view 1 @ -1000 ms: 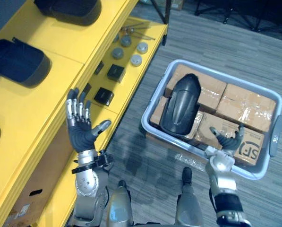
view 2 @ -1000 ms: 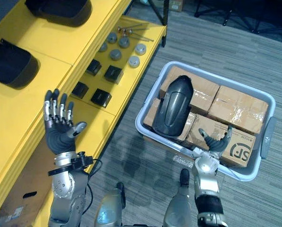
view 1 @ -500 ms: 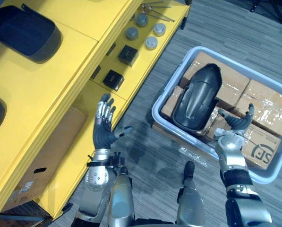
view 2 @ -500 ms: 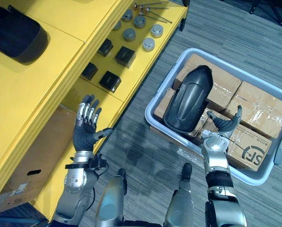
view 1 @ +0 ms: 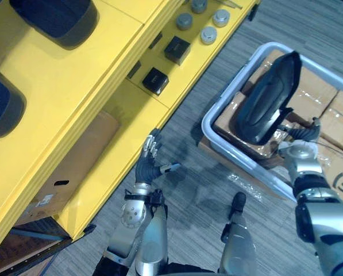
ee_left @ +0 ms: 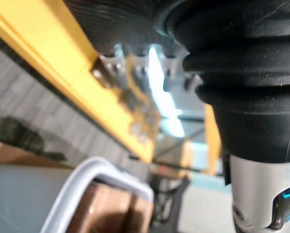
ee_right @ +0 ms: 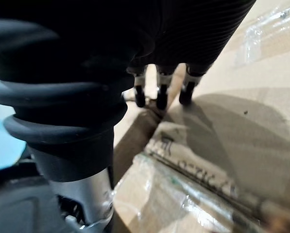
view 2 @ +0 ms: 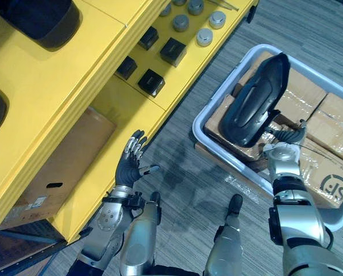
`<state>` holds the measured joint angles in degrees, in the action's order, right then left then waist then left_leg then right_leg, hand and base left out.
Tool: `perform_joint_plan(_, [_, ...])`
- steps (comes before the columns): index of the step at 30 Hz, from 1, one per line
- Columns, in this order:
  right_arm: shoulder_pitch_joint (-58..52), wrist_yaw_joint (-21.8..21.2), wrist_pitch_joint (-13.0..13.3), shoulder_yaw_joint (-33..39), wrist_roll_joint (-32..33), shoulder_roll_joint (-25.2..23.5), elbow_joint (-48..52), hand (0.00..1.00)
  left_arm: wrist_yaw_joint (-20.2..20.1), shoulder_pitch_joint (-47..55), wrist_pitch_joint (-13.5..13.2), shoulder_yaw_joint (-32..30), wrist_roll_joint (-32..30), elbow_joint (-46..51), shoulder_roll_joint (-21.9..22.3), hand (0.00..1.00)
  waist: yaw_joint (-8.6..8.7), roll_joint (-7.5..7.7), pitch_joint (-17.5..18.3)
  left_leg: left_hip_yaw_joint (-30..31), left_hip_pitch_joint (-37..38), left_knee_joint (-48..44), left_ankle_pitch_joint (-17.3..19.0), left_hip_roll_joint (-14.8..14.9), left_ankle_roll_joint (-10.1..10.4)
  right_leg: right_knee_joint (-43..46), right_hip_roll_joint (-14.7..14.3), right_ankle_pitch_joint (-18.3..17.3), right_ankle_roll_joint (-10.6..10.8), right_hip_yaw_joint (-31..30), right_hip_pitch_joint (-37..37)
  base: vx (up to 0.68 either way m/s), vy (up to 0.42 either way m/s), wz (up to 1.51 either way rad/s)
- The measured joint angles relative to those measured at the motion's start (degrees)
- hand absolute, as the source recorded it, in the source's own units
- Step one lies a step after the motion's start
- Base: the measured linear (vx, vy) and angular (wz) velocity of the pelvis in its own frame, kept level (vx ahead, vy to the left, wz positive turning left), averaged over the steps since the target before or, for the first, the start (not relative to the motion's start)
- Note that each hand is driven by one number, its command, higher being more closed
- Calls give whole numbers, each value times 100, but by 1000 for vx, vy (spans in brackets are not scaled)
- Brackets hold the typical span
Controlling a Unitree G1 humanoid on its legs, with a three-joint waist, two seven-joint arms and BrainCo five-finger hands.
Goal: Walk over and take plastic housings, then place them on the shelf
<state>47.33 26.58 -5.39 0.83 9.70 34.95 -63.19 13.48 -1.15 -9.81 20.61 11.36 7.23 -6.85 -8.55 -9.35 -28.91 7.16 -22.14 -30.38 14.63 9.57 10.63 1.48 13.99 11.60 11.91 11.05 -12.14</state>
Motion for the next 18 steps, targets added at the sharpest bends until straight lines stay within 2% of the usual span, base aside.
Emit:
perform_joint_plan(3, [115, -343, -210, -16, -150, 304, -289, 100, 28, -22, 0, 78, 0, -1, 4, 0, -18, -41, -6, 5, -26, 49, -64, -60, -21, 29, 65, 0, 0, 34, -43, -21, 29, 6])
perform_joint_plan(6, [143, -546, -260, -43, -169, 372, -450, 100, 63, -74, 3, 91, 11, -2, 7, 0, -16, -68, 7, 47, -61, 102, -120, -70, -12, 49, 75, -5, -7, 108, -72, 2, 4, 8])
perform_joint_plan(11, [212, -567, -380, -260, -391, 377, -614, 100, 65, -109, 7, 101, 9, -3, 2, 0, -23, -87, 14, 83, -85, 100, -137, -78, -10, 73, 77, -5, -8, 146, -73, 18, 17, 4])
perform_joint_plan(18, [251, -568, -385, -480, -744, 401, -648, 100, 63, -100, 6, 211, 9, -2, -10, 0, 5, -87, 15, 77, -79, 100, -142, -77, -10, 81, 77, -5, -9, 144, -77, 0, 0, 0])
